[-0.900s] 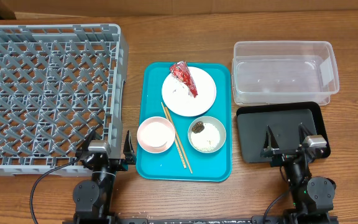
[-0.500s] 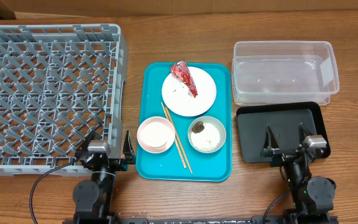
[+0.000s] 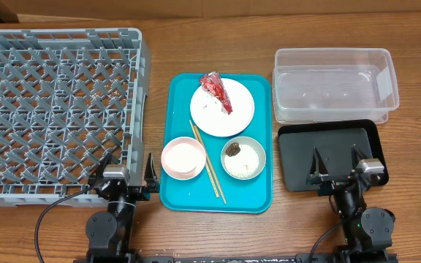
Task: Sort waste into correct bins and load items into the dishwasher
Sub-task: 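Move the right gripper over the white plate toward the red wrapper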
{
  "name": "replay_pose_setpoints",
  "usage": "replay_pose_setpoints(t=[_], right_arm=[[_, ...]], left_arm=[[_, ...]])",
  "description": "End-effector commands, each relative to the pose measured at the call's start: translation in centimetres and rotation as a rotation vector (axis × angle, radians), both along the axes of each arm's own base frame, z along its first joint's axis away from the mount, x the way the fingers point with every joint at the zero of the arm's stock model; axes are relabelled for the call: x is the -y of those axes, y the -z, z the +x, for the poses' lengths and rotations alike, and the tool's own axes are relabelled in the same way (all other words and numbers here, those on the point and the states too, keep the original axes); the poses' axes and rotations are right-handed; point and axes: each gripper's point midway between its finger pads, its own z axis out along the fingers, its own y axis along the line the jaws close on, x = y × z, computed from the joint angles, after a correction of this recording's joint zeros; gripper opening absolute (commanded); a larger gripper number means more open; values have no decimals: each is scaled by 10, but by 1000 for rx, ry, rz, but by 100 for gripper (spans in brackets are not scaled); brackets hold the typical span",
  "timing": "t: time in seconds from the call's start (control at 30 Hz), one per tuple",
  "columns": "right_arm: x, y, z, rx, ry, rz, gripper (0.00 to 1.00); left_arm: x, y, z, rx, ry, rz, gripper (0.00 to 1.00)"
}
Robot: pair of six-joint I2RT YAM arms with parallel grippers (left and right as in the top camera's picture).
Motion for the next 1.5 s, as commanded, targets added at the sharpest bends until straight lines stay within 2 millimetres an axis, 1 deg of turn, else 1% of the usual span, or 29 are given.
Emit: replay_pose_setpoints(t=[0.0,0.5,0.6,0.67,0.73,0.83,0.9,0.97,1.07,1.1,1.17,1.2,1.23,1.27,1.3,1.4,1.43,1.47], right_arm=[[1,2,0,2,2,-4,100],[0,2,0,2,0,-2,100],[0,-2,0,16,1,17,100],[0,-2,0,10,2,56,100],[0,-9,-1,20,1,94,100],[-1,-26,-3,43,-6,95,100],[-1,-49,-4,41,-11,90,100],[-2,-63,-2,24,-14,84,100],[-9,-86,7,-39,-44,69,100],[-14,-96,16,-86,-74,31,100],[-25,-108,29,-159,-132,-27,100],[-28,-114,37,-211,-150,-44,100],[-30,-122,49,-299,-156,-51,100],[-30,-124,54,-354,-158,-51,100],[-31,-129,64,-453,-158,-53,100],[-30,-123,76,-607,-150,-57,100],[-33,-117,85,-642,-161,-49,100],[-41,-108,88,-681,-202,-33,100]], left_arm=[[0,0,0,4,-2,31,100],[0,0,0,5,1,26,100],[0,1,0,-1,-7,-59,100],[0,0,0,1,-7,-67,100],[0,-8,-1,15,-6,-66,100],[0,-23,-4,24,-5,-68,100],[0,-41,-9,-26,-8,-69,100],[0,-50,-11,-71,-10,-67,100],[0,-61,-8,-177,-12,-56,100],[0,-62,-7,-250,-12,-42,100],[0,-61,-5,-358,-12,-30,100],[0,-61,-4,-427,-14,-27,100],[0,-60,-3,-510,-15,-25,100],[-1,-60,-4,-558,-19,-22,100],[-1,-59,-4,-638,-25,-18,100],[0,-60,-3,-723,-19,-19,100],[1,-61,-3,-747,-14,-21,100],[1,-62,-3,-760,-12,-22,100]])
